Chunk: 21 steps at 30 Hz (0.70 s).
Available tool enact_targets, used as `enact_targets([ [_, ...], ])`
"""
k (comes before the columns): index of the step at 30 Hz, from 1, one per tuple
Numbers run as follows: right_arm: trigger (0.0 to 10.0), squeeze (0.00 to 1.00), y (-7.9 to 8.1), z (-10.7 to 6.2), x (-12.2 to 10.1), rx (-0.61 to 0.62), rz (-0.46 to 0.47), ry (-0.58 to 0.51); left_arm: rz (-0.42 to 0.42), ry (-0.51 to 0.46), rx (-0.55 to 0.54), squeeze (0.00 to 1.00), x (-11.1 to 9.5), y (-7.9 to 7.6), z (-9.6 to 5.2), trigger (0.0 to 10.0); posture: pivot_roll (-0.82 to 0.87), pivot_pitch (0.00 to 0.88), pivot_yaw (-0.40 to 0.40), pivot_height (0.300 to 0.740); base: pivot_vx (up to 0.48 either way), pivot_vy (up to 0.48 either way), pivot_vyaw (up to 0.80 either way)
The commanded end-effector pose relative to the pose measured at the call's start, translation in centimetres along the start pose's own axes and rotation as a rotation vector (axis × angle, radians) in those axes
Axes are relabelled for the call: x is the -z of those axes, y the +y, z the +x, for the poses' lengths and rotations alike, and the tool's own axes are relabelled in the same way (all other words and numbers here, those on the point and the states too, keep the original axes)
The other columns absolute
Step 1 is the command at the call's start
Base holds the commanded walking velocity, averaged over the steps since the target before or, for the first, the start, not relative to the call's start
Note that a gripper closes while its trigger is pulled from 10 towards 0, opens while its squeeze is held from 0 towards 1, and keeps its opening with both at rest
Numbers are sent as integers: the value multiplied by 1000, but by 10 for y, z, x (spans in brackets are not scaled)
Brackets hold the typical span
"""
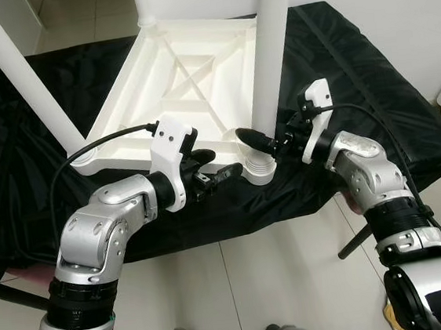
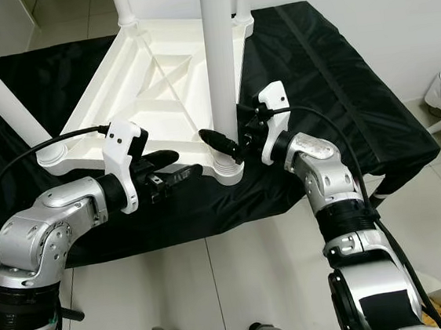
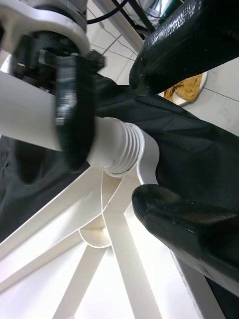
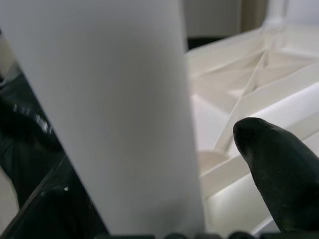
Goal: Building children table
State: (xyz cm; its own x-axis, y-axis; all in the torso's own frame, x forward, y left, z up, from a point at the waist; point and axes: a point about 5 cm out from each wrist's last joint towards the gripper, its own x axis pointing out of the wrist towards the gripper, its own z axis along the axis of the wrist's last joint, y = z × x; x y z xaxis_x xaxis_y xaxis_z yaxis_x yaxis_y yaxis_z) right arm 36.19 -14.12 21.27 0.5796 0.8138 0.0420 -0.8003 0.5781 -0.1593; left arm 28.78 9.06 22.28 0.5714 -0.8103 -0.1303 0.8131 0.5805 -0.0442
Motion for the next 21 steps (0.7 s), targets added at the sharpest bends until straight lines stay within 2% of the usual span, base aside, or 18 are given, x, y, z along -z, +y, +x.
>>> enact_targets([
  [1, 8392, 0, 3, 2, 6, -57, -15, 45, -3, 4, -31, 0, 0, 0, -3, 10000, -39, 133, 30, 740, 0, 0, 0],
  [2, 8392, 0, 3, 2, 6, -57, -15, 45, -3, 4, -31, 0, 0, 0, -3, 10000, -39, 133, 30, 740, 0, 0, 0],
  [3, 7333, 0, 4, 2, 8, -68, -19, 56, -5, 3, -32, 0, 0, -1, -3, 10000, -39, 133, 30, 740, 0, 0, 0],
  [4, 5294, 0, 4, 3, 9, -82, -18, 63, -10, 3, -33, 0, 1, -1, -4, 10000, -35, 130, 29, 740, 0, 0, 0],
  [6, 5294, 0, 4, 3, 9, -82, -18, 63, -10, 3, -33, 0, 1, -1, -4, 10000, -35, 130, 29, 740, 0, 0, 0],
  [7, 2902, 0, 5, 3, 10, -90, -16, 64, -13, 3, -34, 0, 1, -2, -4, 10000, -35, 130, 29, 740, 0, 0, 0],
  [10, 2902, 0, 4, 3, 11, -95, -19, 69, -17, 2, -33, 0, 1, -2, -4, 10000, -31, 129, 27, 740, 0, 0, 0],
  [11, 0, 0, 3, 3, 12, -97, -20, 73, -17, 1, -31, 0, 1, -3, -4, 10000, -30, 129, 26, 740, 0, 0, 0],
  [15, 0, 0, 0, 2, 14, -68, -16, 69, -14, 1, -34, 0, 0, -4, -4, 10000, -23, 116, 20, 740, 0, 0, 0],
  [19, 0, 0, -7, 0, 16, 52, -9, 67, -13, 2, -38, 0, -1, -5, -4, 10000, -20, 109, 13, 740, 0, 0, 0],
  [21, 0, 0, -7, 0, 16, 52, -9, 67, -13, 2, -38, 0, -1, -5, -4, 10000, -20, 109, 13, 740, 0, 0, 0],
])
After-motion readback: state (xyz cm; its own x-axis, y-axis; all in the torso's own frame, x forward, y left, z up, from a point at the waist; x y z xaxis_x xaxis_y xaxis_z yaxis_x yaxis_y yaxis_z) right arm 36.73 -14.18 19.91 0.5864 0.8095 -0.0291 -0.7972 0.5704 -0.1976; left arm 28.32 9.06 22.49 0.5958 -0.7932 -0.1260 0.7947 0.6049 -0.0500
